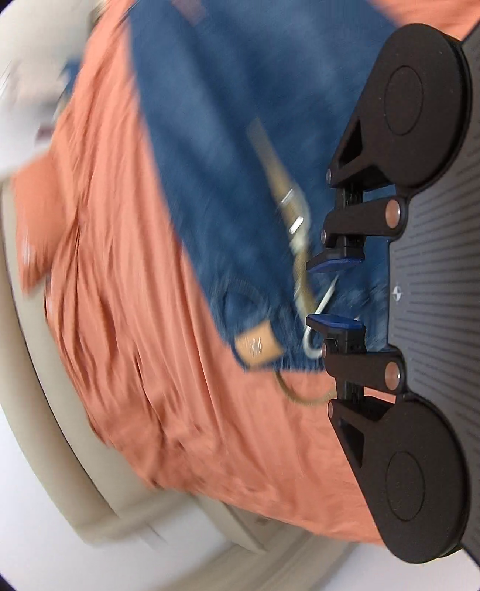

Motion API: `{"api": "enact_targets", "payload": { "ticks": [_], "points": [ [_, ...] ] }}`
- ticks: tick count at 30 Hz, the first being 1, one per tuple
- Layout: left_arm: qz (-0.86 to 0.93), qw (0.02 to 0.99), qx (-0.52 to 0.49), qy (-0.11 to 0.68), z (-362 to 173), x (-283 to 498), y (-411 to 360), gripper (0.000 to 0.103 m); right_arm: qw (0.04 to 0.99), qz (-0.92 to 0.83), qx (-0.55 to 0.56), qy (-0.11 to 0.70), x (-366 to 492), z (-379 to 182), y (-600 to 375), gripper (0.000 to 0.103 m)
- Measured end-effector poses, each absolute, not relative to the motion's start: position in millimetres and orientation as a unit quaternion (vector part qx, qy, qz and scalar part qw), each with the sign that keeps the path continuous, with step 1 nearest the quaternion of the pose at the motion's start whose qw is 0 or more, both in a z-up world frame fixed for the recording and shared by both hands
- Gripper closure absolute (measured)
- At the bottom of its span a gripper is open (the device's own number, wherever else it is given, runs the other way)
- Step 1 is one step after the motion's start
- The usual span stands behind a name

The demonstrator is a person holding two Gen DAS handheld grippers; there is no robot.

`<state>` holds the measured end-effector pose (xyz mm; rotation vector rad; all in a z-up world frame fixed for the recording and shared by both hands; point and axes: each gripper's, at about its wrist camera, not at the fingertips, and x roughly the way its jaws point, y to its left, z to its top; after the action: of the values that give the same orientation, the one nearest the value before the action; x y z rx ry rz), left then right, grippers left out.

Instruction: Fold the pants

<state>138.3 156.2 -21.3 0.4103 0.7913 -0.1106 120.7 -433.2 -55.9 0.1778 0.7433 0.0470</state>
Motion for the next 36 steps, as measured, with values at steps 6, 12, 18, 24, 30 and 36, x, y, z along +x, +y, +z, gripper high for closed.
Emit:
{"api": "enact_targets", "payload": {
  "ticks": [6, 12, 18, 24, 30, 36],
  "points": [
    [-0.154, 0.844, 0.319, 0.402, -60, 74, 110, 0.066, 0.920, 0.013, 0.054, 0.388, 108, -26, -462, 0.021],
    [-0.193, 0.786, 0.428, 0.403, -125, 43, 80, 0.064, 0.916, 0.016, -0.010, 0.400, 88, -9, -488, 0.025],
    [-0.184, 0.755, 0.500, 0.382, -169, 47, 68, 0.064, 0.914, 0.022, -0.085, 0.395, 69, -1, -527, 0.048],
    [-0.160, 0.771, 0.491, 0.373, -166, 52, 66, 0.093, 0.879, 0.043, -0.200, 0.430, 77, -13, -562, 0.062],
    [-0.107, 0.835, 0.390, 0.372, -133, 67, 66, 0.096, 0.792, 0.097, -0.375, 0.471, 84, -69, -566, 0.085],
    [-0.077, 0.852, 0.339, 0.391, -121, 76, 63, 0.096, 0.719, 0.160, -0.478, 0.479, 94, -118, -564, 0.085]
  ]
}}
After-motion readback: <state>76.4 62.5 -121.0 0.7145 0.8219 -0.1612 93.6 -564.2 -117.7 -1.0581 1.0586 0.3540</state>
